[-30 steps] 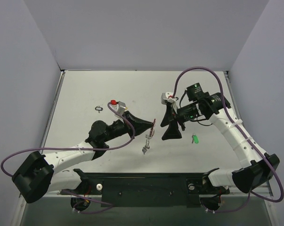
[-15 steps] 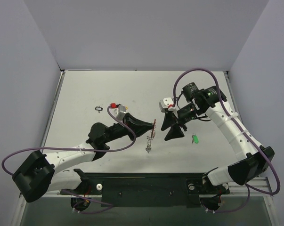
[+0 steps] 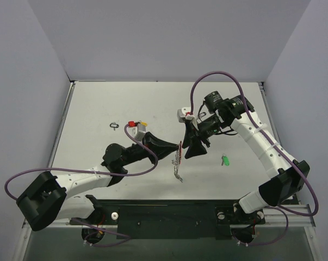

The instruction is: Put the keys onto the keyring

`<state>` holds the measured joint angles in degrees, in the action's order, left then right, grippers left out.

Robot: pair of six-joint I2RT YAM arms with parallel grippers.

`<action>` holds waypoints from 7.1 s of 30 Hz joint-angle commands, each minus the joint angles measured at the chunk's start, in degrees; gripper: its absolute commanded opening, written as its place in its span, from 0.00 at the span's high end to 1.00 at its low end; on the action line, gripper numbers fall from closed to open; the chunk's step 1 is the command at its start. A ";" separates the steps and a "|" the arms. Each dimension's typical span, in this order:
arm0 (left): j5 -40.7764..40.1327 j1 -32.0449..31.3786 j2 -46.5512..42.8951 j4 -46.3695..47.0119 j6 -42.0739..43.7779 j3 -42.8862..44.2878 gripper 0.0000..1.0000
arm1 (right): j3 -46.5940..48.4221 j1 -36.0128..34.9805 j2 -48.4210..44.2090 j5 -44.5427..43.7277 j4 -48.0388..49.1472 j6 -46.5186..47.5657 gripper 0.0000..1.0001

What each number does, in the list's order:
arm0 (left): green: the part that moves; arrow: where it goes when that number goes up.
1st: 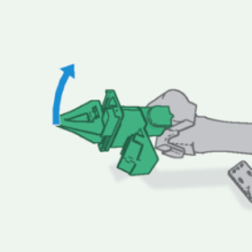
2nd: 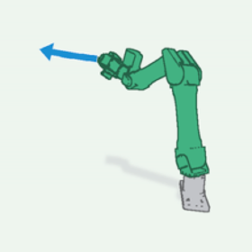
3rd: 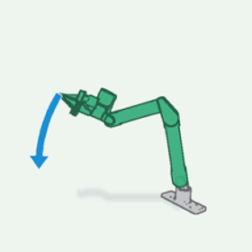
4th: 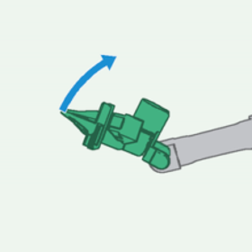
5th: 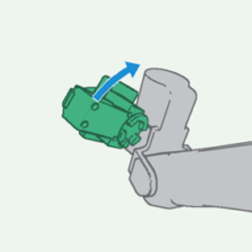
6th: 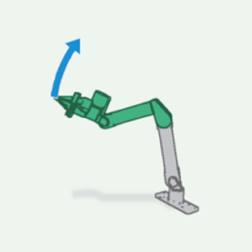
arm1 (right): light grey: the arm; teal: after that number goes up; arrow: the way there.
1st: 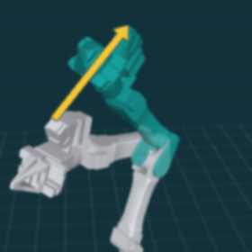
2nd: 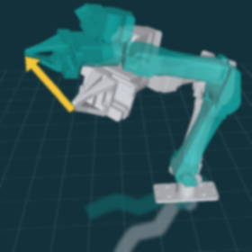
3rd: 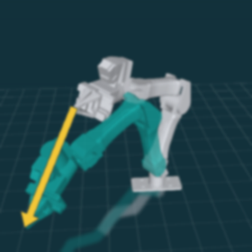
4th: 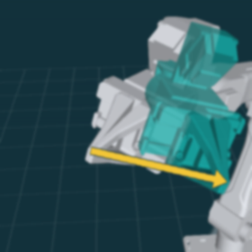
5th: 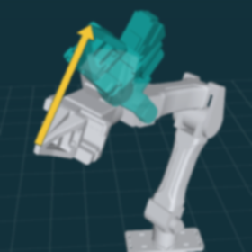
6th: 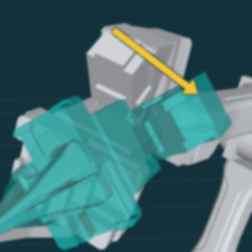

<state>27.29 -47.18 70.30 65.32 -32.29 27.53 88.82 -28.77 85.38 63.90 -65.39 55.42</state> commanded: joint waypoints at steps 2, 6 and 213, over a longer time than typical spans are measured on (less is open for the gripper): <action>-0.48 -0.55 0.45 6.84 -0.23 -0.46 1.00 | 0.39 0.03 -1.54 2.46 -0.10 -1.36 0.57; -0.92 -0.81 1.15 8.33 -0.75 -0.46 1.00 | 0.66 -0.14 -1.54 2.54 2.01 -5.23 0.64; -18.32 -4.06 4.05 13.45 10.39 -2.39 1.00 | 1.71 -1.55 -2.33 -12.21 6.76 -19.04 1.00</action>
<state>9.45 -51.96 76.73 75.64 -27.59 24.91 89.23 -29.12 85.27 55.59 -54.11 34.24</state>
